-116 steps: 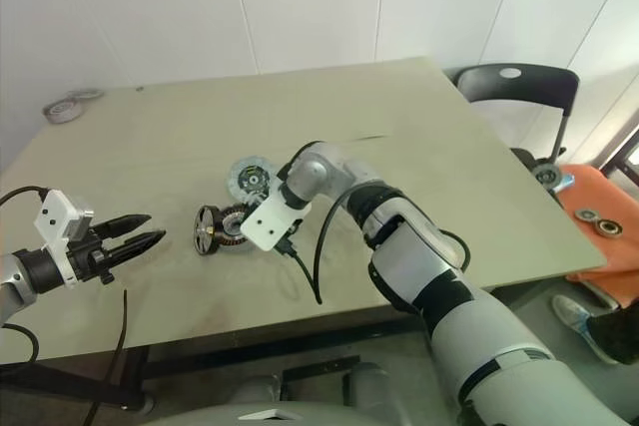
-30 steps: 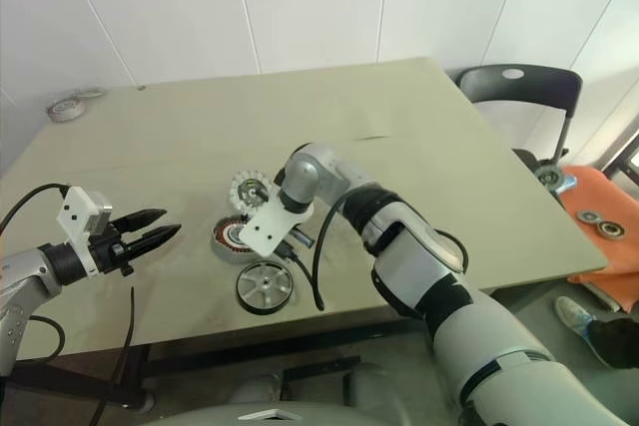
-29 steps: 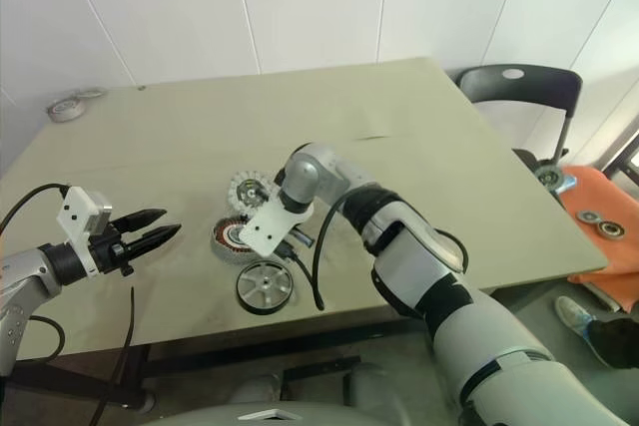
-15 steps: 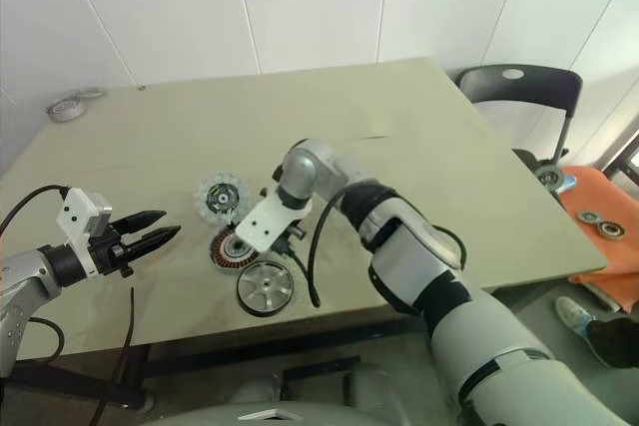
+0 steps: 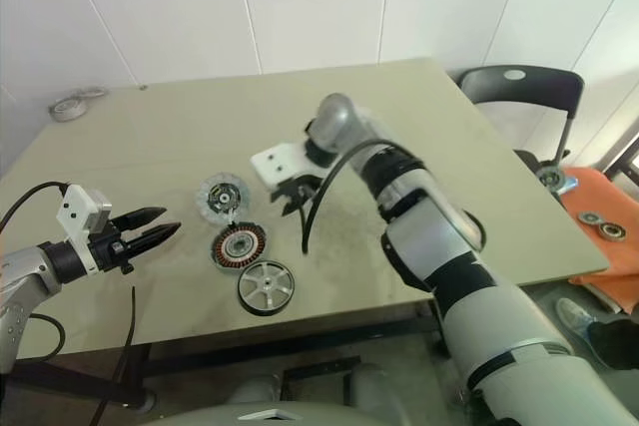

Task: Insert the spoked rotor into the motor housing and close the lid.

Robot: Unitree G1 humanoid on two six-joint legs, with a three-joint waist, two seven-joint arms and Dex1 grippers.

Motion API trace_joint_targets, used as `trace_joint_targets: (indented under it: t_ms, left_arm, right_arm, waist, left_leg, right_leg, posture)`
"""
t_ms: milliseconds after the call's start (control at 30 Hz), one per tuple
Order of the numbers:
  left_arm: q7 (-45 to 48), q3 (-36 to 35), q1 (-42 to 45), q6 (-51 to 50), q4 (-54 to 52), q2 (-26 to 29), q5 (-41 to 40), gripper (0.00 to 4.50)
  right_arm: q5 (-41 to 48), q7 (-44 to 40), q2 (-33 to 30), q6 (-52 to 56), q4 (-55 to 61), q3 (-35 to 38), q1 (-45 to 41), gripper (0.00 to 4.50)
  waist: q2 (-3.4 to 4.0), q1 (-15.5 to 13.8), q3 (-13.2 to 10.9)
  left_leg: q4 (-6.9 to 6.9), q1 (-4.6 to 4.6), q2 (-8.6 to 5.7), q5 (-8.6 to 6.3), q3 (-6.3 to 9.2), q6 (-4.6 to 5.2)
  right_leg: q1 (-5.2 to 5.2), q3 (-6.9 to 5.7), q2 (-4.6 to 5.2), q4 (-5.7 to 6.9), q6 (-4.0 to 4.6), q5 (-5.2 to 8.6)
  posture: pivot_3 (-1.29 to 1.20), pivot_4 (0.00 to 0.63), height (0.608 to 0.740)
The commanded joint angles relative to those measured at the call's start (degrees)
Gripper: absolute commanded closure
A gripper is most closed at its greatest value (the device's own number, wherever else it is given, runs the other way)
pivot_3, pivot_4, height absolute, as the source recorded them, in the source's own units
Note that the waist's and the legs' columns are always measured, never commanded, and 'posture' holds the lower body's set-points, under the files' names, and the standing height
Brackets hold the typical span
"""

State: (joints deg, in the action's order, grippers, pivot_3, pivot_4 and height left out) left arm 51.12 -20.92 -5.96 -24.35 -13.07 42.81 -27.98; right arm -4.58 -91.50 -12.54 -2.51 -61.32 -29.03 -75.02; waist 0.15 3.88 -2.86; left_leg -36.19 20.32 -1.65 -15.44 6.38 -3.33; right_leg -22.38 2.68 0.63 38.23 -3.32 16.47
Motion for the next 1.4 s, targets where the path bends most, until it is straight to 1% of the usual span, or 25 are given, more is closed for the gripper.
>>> trace_joint_targets:
  t_ms: [33,100,167,233,333,400,467,533,733,867,933,1033,1133,1400]
  left_arm:
    - [0.0,-0.3,0.2,0.6,-0.9,-0.3,-0.8,2.24]
    - [0.1,-0.5,0.2,0.0,-1.1,-0.8,-1.7,2.24]
    - [0.4,-0.6,0.2,-0.4,-1.2,-0.6,-1.9,2.24]
    - [0.8,-0.4,0.3,-0.5,-0.8,-0.1,-1.9,2.24]
    - [1.5,0.1,2.1,-0.4,0.8,0.8,-1.5,2.24]
    - [1.6,0.7,3.1,-0.3,1.5,1.0,-1.2,2.24]
    - [1.7,1.5,3.8,0.0,1.7,1.0,-0.8,2.24]
    - [1.9,2.6,3.8,0.8,1.6,1.4,0.3,2.24]
    - [2.7,2.8,2.7,0.5,0.2,2.0,0.1,2.24]
    - [3.2,3.0,2.9,0.1,0.3,2.3,0.0,2.24]
    - [3.5,3.2,3.0,-0.1,0.4,2.5,-0.1,2.24]
    - [3.9,3.6,3.5,-0.4,0.6,2.7,-0.1,2.24]
    - [4.1,4.5,4.3,-0.6,0.9,2.6,0.0,2.24]
    - [4.2,7.8,8.4,-0.3,2.7,1.8,0.4,2.24]
  right_arm:
    - [18.1,-1.0,-4.1,29.5,6.4,1.6,-3.4,2.87]
    - [25.3,-1.0,-6.1,42.8,9.0,3.5,-4.8,2.87]
    - [32.3,-1.0,-9.2,54.0,13.9,3.6,-4.0,2.87]
    - [35.5,-1.0,-11.6,60.2,18.6,1.3,-1.8,2.87]
    - [35.2,-1.0,-14.3,62.1,27.5,-3.8,2.6,2.87]
    - [32.0,-1.0,-14.6,58.5,32.0,-5.0,4.6,2.87]
    - [27.1,1.7,-13.8,51.0,34.8,-5.5,6.8,2.87]
    - [23.6,3.0,-13.3,44.7,35.6,-5.5,8.1,2.87]
    - [9.4,7.6,-13.3,19.1,37.2,-9.0,13.4,2.87]
    - [2.9,8.5,-13.7,7.3,36.6,-10.3,15.9,2.87]
    - [1.0,7.5,-14.6,2.7,37.8,-10.7,17.4,2.87]
    - [0.9,4.4,-15.9,-0.2,41.5,-10.2,19.7,2.87]
    - [1.4,3.2,-15.7,-0.7,43.6,-9.2,21.2,2.87]
    - [-0.3,7.3,-12.5,-1.8,42.1,-7.9,22.5,2.87]
  waist:
    - [0.02,0.0,0.0]
    - [0.08,0.1,0.0]
    - [0.09,0.1,-0.1]
    - [0.09,0.0,-0.1]
    - [-0.01,0.0,0.0]
    - [0.02,0.0,0.0]
    - [0.05,0.0,0.0]
    - [0.05,0.1,0.0]
    - [0.0,0.0,0.0]
    - [0.01,-0.1,0.0]
    - [0.01,-0.1,0.0]
    - [0.0,-0.1,0.0]
    - [0.0,-0.2,0.0]
    - [-0.01,-0.4,0.0]
  left_leg:
    - [0.02,0.02,0.0,0.0,0.0,0.0]
    - [0.06,0.04,0.03,0.0,0.01,0.0]
    - [0.1,0.13,0.05,0.0,0.0,0.0]
    - [0.12,0.15,0.06,0.0,0.01,0.0]
    - [0.09,0.14,0.04,-0.01,0.0,0.01]
    - [0.03,0.11,0.03,-0.01,-0.02,0.01]
    - [-0.04,0.13,0.02,-0.01,-0.03,0.01]
    - [-0.04,0.13,0.03,-0.01,-0.05,0.01]
    - [0.04,0.13,0.04,-0.01,-0.04,0.01]
    - [0.01,0.13,0.04,-0.01,-0.04,0.01]
    - [0.01,0.11,0.04,-0.01,-0.04,0.01]
    - [0.03,0.09,0.04,-0.01,-0.04,0.01]
    - [0.02,0.08,0.04,-0.01,-0.03,0.01]
    - [-0.02,-0.02,0.06,0.0,-0.01,0.01]
  right_leg:
    - [-0.03,0.0,0.0,0.0,0.0,0.0]
    - [-0.11,0.01,-0.02,0.0,0.02,0.01]
    - [-0.23,0.02,-0.04,0.02,0.04,0.02]
    - [-0.24,0.0,-0.03,0.0,0.07,0.04]
    - [-0.16,-0.02,-0.01,-0.05,0.06,0.05]
    - [-0.1,-0.04,-0.01,-0.05,0.04,0.05]
    - [-0.11,-0.04,-0.03,-0.03,0.02,0.04]
    - [-0.14,-0.03,-0.05,0.0,0.01,0.04]
    - [-0.15,-0.04,-0.04,-0.05,0.01,0.04]
    - [-0.14,-0.03,-0.04,-0.04,0.01,0.04]
    - [-0.13,-0.04,-0.05,-0.03,0.01,0.03]
    - [-0.1,-0.04,-0.05,-0.05,0.01,0.04]
    - [-0.08,-0.04,-0.05,-0.05,0.01,0.04]
    - [0.02,-0.05,-0.08,-0.01,0.02,0.03]
  posture:
    - [0.0,0.0,0.74]
    - [0.0,0.0,0.74]
    - [0.0,0.0,0.74]
    - [0.0,0.0,0.74]
    - [0.0,0.0,0.74]
    - [0.0,0.0,0.74]
    - [0.0,0.0,0.74]
    - [0.0,0.0,0.74]
    - [0.0,0.0,0.74]
    - [0.0,0.0,0.74]
    - [0.0,0.0,0.74]
    - [0.0,0.0,0.74]
    - [0.0,0.0,0.74]
    - [0.0,0.0,0.74]
